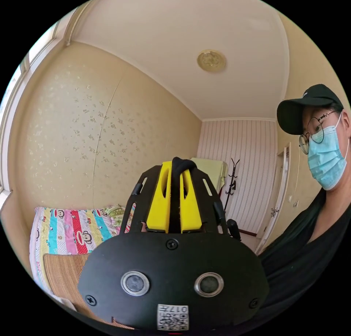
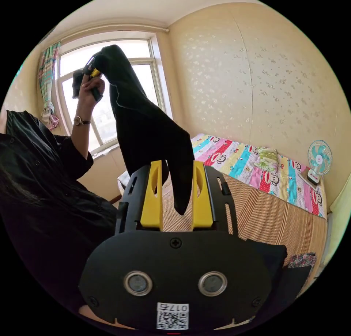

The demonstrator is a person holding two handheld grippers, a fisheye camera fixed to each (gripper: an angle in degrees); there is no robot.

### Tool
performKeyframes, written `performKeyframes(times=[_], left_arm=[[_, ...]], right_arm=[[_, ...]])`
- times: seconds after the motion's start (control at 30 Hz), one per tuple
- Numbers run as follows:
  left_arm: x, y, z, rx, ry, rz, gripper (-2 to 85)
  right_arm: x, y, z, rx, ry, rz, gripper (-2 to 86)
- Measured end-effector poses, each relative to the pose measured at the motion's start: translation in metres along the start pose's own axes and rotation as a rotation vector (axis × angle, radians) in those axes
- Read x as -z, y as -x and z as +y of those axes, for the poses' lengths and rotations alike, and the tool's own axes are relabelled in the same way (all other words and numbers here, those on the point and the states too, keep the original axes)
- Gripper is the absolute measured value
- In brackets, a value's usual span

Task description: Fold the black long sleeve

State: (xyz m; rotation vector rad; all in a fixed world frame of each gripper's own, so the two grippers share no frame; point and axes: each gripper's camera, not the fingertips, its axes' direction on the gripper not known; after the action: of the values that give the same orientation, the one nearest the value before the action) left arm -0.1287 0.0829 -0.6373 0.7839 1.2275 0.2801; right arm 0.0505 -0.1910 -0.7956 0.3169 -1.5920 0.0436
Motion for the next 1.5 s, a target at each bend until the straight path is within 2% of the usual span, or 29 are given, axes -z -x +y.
performKeyframes(times=[0.13,0.2,0.23,0.3,0.33,0.4,0.47,0.5,0.57,0.63,0.77,0.87,0.93,0.97,1.03,1.1,1.13,1.23,1.37,1.5], left_arm=[[0.026,-0.002,-0.028,0.008,-0.039,0.011,3.0],[0.036,0.001,-0.037,0.014,-0.061,0.023,3.1],[0.043,0.002,-0.044,0.014,-0.065,0.006,3.1],[0.059,0.007,-0.054,0.017,-0.058,-0.049,3.1],[0.076,0.011,-0.060,0.016,-0.074,-0.094,3.2],[0.105,0.021,-0.068,0.022,-0.095,-0.169,3.2],[0.133,0.036,-0.073,0.039,-0.084,-0.196,3.2],[0.147,0.049,-0.077,0.112,-0.050,-0.154,3.3],[0.163,0.059,-0.083,0.182,0.017,-0.047,3.3],[0.176,0.054,-0.096,0.165,0.066,-0.085,3.3],[0.160,0.082,-0.138,0.150,0.155,-0.148,3.3],[0.106,0.177,-0.165,0.229,0.287,-0.266,3.7],[0.031,0.301,-0.157,0.349,0.483,-0.358,5.3],[0.010,0.338,-0.149,0.382,0.533,-0.376,5.8],[-0.070,0.487,-0.083,0.570,0.737,-0.477,9.9],[-0.101,0.566,-0.023,0.764,0.888,-0.513,10.6],[-0.107,0.592,0.007,0.801,0.904,-0.517,10.6],[-0.108,0.611,0.078,0.843,0.954,-0.576,10.4],[-0.120,0.598,0.182,0.863,1.106,-0.509,10.1],[-0.119,0.577,0.300,1.005,1.347,-0.431,8.2]], right_arm=[[-0.045,-0.023,-0.022,-0.004,0.047,-0.067,16.7],[-0.066,-0.020,-0.035,0.040,0.093,-0.183,16.7],[-0.075,-0.011,-0.044,0.069,0.108,-0.238,15.0],[-0.067,0.000,-0.054,0.113,0.063,-0.204,8.1],[-0.051,-0.004,-0.059,0.080,-0.002,-0.118,4.6],[-0.018,-0.027,-0.067,0.001,-0.102,-0.053,3.4],[0.041,-0.064,-0.076,-0.080,-0.250,-0.088,2.8],[0.058,-0.070,-0.079,-0.079,-0.279,-0.112,2.7],[0.128,-0.082,-0.097,-0.034,-0.355,-0.202,2.5],[0.173,-0.083,-0.112,0.021,-0.379,-0.213,2.3],[0.192,-0.091,-0.184,0.023,-0.153,0.013,2.4],[0.155,-0.131,-0.239,0.046,-0.009,0.179,2.8],[0.104,-0.179,-0.270,0.036,0.143,0.274,3.3],[0.060,-0.220,-0.286,0.009,0.248,0.325,3.8],[-0.014,-0.290,-0.297,-0.079,0.380,0.413,7.0],[-0.082,-0.357,-0.287,-0.206,0.539,0.527,10.2],[-0.112,-0.385,-0.272,-0.283,0.638,0.589,10.6],[-0.150,-0.398,-0.215,-0.345,0.656,0.483,10.5],[-0.211,-0.395,-0.078,-0.397,0.886,0.300,10.4],[-0.226,-0.387,0.044,-0.521,1.081,0.189,10.1]])
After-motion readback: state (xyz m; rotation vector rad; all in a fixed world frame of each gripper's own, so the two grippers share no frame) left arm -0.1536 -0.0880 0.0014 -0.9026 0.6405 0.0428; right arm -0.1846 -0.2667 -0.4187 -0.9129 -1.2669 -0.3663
